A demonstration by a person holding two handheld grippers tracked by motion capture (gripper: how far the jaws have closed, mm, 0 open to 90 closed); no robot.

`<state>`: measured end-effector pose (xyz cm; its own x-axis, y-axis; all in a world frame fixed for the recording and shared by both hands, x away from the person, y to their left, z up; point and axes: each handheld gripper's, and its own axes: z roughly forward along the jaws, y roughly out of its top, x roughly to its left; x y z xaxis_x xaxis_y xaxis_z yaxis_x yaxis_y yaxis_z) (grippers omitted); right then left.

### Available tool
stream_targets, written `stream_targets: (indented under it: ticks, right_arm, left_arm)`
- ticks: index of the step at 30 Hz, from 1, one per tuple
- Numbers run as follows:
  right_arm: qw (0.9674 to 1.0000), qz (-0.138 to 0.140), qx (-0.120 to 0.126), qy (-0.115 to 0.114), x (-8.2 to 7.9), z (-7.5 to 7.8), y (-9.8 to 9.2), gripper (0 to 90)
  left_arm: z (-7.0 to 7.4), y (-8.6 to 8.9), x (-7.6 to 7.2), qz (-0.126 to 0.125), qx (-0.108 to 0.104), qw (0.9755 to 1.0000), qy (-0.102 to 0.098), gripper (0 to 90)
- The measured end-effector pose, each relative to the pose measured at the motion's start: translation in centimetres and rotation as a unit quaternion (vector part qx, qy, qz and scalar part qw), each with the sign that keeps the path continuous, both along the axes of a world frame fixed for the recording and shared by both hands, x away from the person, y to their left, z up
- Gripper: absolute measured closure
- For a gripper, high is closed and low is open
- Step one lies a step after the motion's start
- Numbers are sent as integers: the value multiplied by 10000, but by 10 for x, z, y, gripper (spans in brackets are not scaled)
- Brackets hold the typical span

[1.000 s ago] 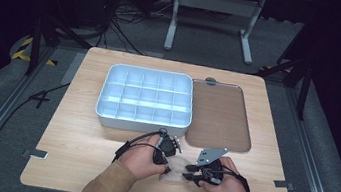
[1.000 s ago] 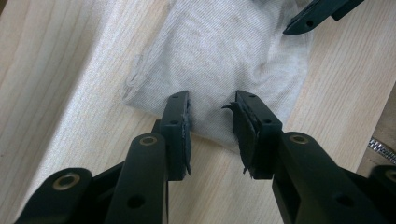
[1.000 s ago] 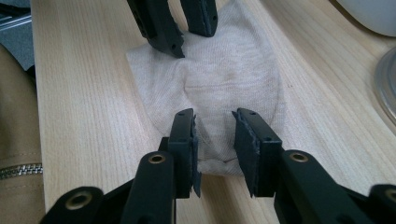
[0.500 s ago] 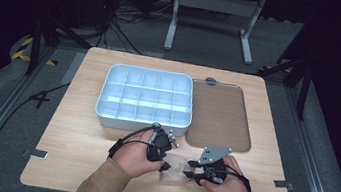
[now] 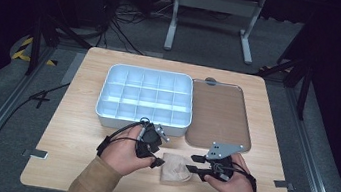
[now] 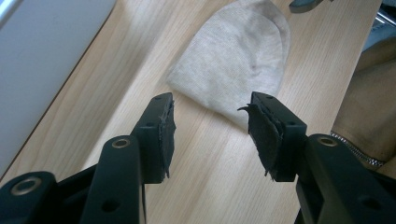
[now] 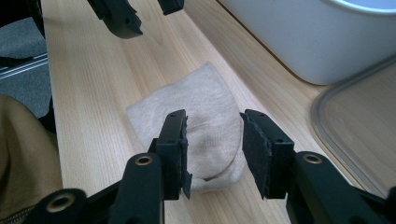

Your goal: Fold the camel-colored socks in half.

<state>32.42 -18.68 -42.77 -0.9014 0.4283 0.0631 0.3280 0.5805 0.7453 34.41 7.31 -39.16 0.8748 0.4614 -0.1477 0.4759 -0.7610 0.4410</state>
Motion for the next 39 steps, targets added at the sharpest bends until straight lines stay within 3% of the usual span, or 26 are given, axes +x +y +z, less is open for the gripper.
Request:
stream_targets:
  ticks: [4, 6, 8, 10, 14, 16, 19, 22, 24, 26, 30, 39]
  right_arm:
    - [9998, 11, 164, 83, 1, 0, -1, 612]
    - [9992, 61, 365, 165, 2, -1, -2, 618]
    - [9991, 31, 397, 170, 3, -1, -2, 633]
    - [9989, 13, 436, 178, 4, -2, -2, 648]
    - [9980, -6, 543, 309, 5, -4, -1, 685]
    - [9980, -10, 541, 320, 5, -5, 0, 694]
    - [9985, -27, 440, 320, 5, -7, 3, 758]
    - [9988, -43, 394, 301, 4, -8, 4, 775]
    - [9990, -131, 329, 276, 5, -10, 6, 793]
    - [9988, -288, 283, 276, 4, -11, 7, 794]
    - [9986, -437, 136, 268, 2, -13, 11, 823]
    - [9995, -200, 118, 195, -4, -21, 29, 818]
  left_arm:
    - [0, 5, 1, -148, -131, 9998, -100, 504]
    - [-1, 8, 1, -229, -353, 9987, -271, 493]
    - [-2, 13, 1, -201, -446, 9982, -337, 510]
    - [-3, 19, 2, -99, -586, 9977, -326, 518]
    - [-6, 30, 1, 131, -912, 9957, -123, 529]
    - [-7, 31, 1, 208, -929, 9953, -160, 531]
    - [-7, 34, 2, 622, -792, 9945, -300, 542]
    - [-9, 37, 3, 831, -834, 9928, -233, 547]
    - [-10, 38, 3, 1200, -654, 9901, -318, 533]
    - [-11, 39, 3, 1354, -564, 9887, -319, 523]
    - [-14, 39, 2, 1426, -477, 9880, -365, 519]
    - [-19, 36, 2, 1368, -447, 9893, -247, 535]
